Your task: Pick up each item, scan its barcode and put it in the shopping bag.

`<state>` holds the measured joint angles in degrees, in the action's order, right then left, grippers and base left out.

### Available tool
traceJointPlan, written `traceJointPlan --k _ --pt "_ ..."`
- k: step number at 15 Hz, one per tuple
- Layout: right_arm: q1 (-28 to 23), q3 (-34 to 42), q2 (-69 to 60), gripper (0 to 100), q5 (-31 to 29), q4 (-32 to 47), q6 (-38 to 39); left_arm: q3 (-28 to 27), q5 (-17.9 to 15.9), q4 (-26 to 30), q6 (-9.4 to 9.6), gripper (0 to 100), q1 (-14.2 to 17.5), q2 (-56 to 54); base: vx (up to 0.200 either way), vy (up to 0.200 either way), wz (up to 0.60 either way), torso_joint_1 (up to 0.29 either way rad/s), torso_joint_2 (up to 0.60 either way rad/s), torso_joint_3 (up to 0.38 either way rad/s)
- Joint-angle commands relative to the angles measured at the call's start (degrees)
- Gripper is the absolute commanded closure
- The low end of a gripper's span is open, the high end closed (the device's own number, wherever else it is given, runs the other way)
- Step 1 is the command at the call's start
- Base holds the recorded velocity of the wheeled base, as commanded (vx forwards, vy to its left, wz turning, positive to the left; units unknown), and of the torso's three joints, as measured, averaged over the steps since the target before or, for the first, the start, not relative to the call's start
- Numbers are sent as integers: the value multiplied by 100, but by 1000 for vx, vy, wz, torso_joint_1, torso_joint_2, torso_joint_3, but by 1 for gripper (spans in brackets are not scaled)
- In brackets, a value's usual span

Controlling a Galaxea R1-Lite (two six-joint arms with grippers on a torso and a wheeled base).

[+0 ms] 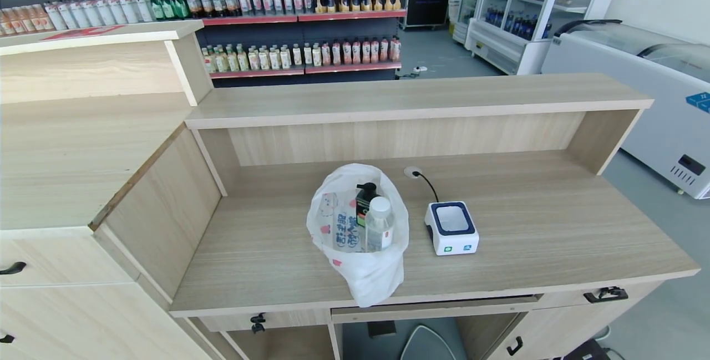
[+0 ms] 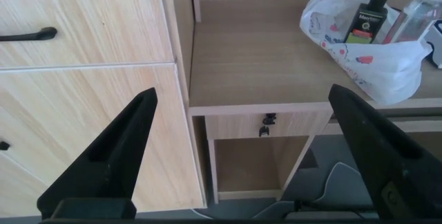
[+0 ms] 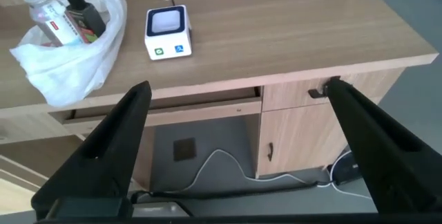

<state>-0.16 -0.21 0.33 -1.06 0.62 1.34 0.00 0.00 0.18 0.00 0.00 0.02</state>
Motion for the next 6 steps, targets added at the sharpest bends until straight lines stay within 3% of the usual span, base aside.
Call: traceJointPlan --k 1,6 --pt "-2 3 -33 0 -8 8 -2 0 0 -1 0 0 0 -2 0 0 0 0 0 0" --pt "-2 3 -33 0 -8 8 -20 0 0 -1 0 0 0 -2 0 0 0 0 0 0"
